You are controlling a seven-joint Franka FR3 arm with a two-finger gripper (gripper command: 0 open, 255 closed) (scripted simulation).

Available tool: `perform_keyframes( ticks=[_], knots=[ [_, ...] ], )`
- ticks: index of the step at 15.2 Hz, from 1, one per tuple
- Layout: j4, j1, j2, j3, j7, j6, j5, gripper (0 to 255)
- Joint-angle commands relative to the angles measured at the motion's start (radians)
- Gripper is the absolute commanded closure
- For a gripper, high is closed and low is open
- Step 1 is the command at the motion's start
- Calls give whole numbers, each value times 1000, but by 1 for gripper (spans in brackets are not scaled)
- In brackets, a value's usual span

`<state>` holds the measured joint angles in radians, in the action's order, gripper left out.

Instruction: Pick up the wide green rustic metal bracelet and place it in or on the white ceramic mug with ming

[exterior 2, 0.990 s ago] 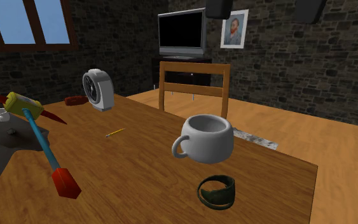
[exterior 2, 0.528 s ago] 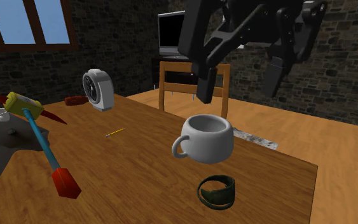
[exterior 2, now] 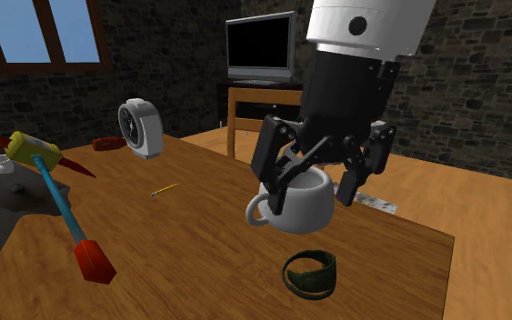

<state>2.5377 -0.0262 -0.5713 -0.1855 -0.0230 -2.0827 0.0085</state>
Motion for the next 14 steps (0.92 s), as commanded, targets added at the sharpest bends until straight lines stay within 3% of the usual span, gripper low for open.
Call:
perform_keyframes(
  ticks=[1, 8, 14],
  knots=[
    [17, 4, 55, -23, -21, -68, 16, 0],
    [25, 52, 305, -104, -130, -296, 135, 0],
    [43, 71, 374, -110, -162, -378, 179, 0]
  ],
)
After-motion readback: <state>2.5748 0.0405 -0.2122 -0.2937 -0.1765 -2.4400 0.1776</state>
